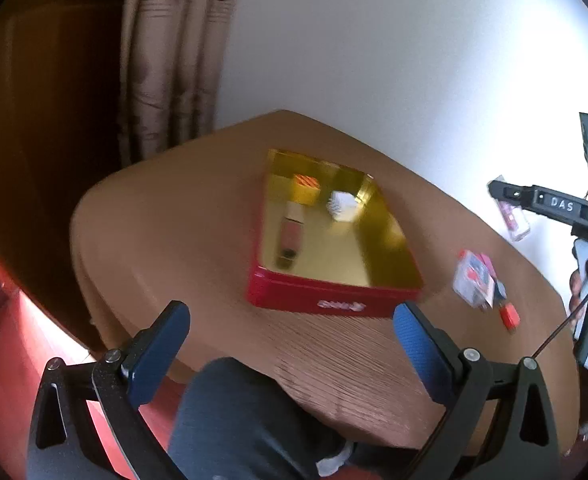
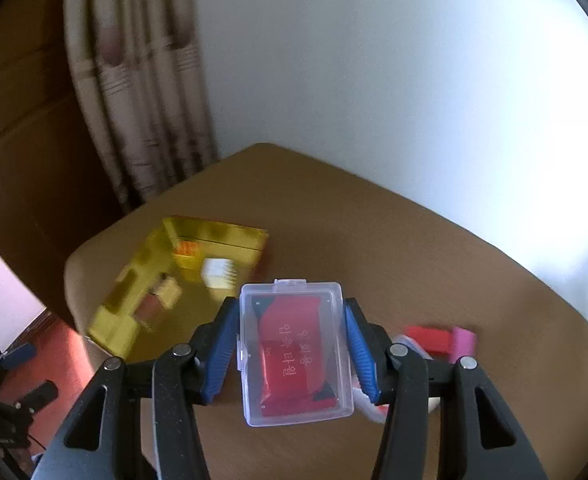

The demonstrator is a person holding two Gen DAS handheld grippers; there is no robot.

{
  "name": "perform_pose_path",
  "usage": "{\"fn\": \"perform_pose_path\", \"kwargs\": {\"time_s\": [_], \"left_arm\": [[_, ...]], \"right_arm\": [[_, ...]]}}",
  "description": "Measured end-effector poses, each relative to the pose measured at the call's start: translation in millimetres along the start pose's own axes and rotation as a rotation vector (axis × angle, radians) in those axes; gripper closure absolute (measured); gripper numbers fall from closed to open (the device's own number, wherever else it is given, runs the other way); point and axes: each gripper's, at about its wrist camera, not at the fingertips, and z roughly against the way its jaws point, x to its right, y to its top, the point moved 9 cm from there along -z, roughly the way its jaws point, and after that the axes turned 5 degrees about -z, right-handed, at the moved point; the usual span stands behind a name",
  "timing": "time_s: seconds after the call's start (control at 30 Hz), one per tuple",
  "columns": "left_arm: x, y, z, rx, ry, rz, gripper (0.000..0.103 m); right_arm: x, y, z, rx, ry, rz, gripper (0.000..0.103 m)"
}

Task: Organize rigid objects
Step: 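Carry the clear box into the tin tray and open the right gripper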

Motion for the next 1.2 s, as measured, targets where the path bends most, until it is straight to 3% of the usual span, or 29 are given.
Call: {"fn": "perform_pose_path", "kwargs": {"time_s": [0.2,0.37,0.67,1.2], "left_arm": [[-24,-1,-7,-0.031,0.02,0.065,0.002],[-30,1,-7,-0.026,0.025,0.081,0.002],[-39,2,-12,-0.044,0.016,0.108,0.002],[-35,1,-18,-0.057,0.022,0.092,0.002]], "right_arm": [[-84,-4,-51,-0.081,0.066,0.07,0.05],[-122,-27,-94,-0.161,0.073,0.091,0.05],[-129,-55,-127,-0.23,0.042,0.094,0.05],[-132,-69,-146,-0.301,0.062,0.105,0.049]]}}
